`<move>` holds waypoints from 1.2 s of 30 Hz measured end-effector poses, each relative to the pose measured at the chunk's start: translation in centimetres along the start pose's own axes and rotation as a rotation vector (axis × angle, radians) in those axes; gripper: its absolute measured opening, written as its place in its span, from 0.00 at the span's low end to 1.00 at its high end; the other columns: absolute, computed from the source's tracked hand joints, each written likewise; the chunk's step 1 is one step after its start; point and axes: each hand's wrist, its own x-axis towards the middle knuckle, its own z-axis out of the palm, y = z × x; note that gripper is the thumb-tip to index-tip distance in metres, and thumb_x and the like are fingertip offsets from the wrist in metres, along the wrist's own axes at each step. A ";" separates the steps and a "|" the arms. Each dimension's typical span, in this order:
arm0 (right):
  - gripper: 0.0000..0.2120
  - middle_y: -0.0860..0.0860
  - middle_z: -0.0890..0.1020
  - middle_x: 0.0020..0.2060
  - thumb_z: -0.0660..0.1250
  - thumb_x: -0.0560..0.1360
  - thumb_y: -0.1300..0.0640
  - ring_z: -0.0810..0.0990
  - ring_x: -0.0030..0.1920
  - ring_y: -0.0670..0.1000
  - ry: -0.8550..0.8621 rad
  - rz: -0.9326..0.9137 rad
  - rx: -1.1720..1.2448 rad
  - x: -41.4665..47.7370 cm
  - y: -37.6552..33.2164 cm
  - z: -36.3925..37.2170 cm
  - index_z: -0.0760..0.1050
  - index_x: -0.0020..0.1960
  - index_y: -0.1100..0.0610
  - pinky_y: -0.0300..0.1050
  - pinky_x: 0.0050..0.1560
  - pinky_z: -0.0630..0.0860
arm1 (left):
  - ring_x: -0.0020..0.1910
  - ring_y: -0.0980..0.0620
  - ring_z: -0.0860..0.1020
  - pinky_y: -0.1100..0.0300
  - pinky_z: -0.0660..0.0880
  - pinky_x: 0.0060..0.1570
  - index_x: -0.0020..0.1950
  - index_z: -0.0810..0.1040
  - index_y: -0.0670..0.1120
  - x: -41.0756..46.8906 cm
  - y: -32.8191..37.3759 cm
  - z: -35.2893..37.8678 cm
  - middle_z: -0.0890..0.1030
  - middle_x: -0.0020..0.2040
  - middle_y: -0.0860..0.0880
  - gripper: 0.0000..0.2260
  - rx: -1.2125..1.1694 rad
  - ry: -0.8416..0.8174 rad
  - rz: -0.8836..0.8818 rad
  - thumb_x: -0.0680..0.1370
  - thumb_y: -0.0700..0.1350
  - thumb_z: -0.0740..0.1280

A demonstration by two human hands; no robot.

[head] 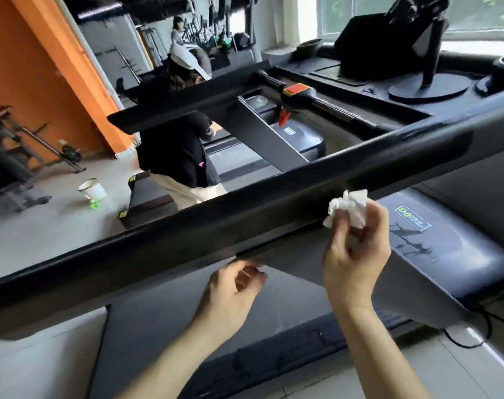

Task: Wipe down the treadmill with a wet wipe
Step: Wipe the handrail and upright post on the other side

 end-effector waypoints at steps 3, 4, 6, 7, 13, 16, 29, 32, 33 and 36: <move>0.08 0.53 0.83 0.51 0.64 0.83 0.63 0.81 0.49 0.50 -0.042 -0.232 -0.129 0.2 -3.2 2.2 0.79 0.60 0.61 0.34 0.53 0.73 | 0.49 0.62 0.81 0.73 0.73 0.47 0.58 0.82 0.58 -1.5 0.2 -2.5 0.84 0.46 0.62 0.08 0.008 -0.013 0.122 0.80 0.47 0.71; 0.09 0.54 0.83 0.52 0.64 0.83 0.63 0.81 0.50 0.50 -0.059 -0.317 -0.199 -0.3 -3.9 2.7 0.80 0.61 0.63 0.31 0.52 0.71 | 0.49 0.61 0.81 0.71 0.74 0.48 0.59 0.81 0.59 -2.2 0.2 -3.5 0.83 0.47 0.63 0.09 0.044 -0.020 0.168 0.80 0.48 0.71; 0.10 0.53 0.82 0.50 0.64 0.82 0.63 0.79 0.45 0.51 -0.127 -0.413 -0.309 -2.0 -5.5 4.2 0.82 0.60 0.61 0.36 0.41 0.70 | 0.50 0.62 0.81 0.67 0.76 0.49 0.61 0.81 0.58 -3.7 -0.2 -5.9 0.81 0.49 0.65 0.11 0.170 0.040 0.290 0.79 0.55 0.68; 0.10 0.52 0.81 0.47 0.64 0.82 0.62 0.78 0.41 0.52 -0.177 -0.446 -0.374 -3.1 -6.5 4.9 0.83 0.58 0.59 0.41 0.36 0.68 | 0.50 0.63 0.80 0.66 0.76 0.49 0.61 0.81 0.57 -4.2 -0.3 -7.0 0.81 0.50 0.65 0.13 0.223 0.095 0.361 0.78 0.57 0.66; 0.09 0.50 0.74 0.38 0.66 0.71 0.59 0.70 0.32 0.52 -0.581 -0.769 -0.541 -10.9 -11.7 11.2 0.81 0.50 0.57 0.45 0.32 0.57 | 0.42 0.46 0.77 0.48 0.75 0.42 0.44 0.82 0.42 -5.9 -2.3 -14.6 0.79 0.41 0.49 0.06 0.477 0.497 0.689 0.78 0.41 0.67; 0.09 0.49 0.76 0.39 0.67 0.75 0.57 0.75 0.34 0.55 -0.585 -0.799 -0.619 -9.3 -11.5 10.1 0.82 0.53 0.53 0.45 0.31 0.61 | 0.42 0.42 0.77 0.45 0.73 0.43 0.46 0.84 0.40 -7.0 -4.4 -18.6 0.80 0.42 0.47 0.07 0.623 0.656 0.688 0.78 0.42 0.69; 0.09 0.51 0.76 0.37 0.62 0.74 0.55 0.78 0.33 0.58 -0.439 -0.566 -0.737 -16.5 -15.8 15.7 0.80 0.39 0.52 0.41 0.29 0.57 | 0.50 0.35 0.75 0.40 0.71 0.52 0.60 0.82 0.38 -10.0 -13.3 -26.7 0.76 0.52 0.41 0.23 0.542 0.896 0.443 0.74 0.55 0.72; 0.08 0.51 0.76 0.35 0.68 0.73 0.56 0.76 0.32 0.57 -0.582 -0.689 -0.669 -21.7 -17.8 19.8 0.77 0.35 0.54 0.42 0.30 0.55 | 0.53 0.37 0.75 0.40 0.73 0.52 0.64 0.79 0.38 -10.1 -14.6 -27.3 0.74 0.54 0.41 0.29 0.418 0.862 0.375 0.73 0.59 0.69; 0.09 0.51 0.75 0.35 0.69 0.73 0.57 0.76 0.32 0.56 -0.620 -0.742 -0.658 -22.6 -18.1 20.4 0.76 0.34 0.54 0.43 0.30 0.55 | 0.54 0.38 0.76 0.41 0.74 0.52 0.65 0.78 0.39 -10.1 -15.1 -27.6 0.74 0.54 0.42 0.30 0.374 0.845 0.344 0.72 0.60 0.69; 0.07 0.50 0.75 0.37 0.67 0.75 0.55 0.77 0.34 0.56 -0.627 -0.770 -0.730 -20.9 -17.1 18.8 0.78 0.39 0.52 0.45 0.29 0.58 | 0.52 0.45 0.76 0.46 0.74 0.53 0.65 0.78 0.44 -10.2 -15.9 -28.2 0.76 0.52 0.49 0.30 0.254 0.797 0.242 0.70 0.61 0.74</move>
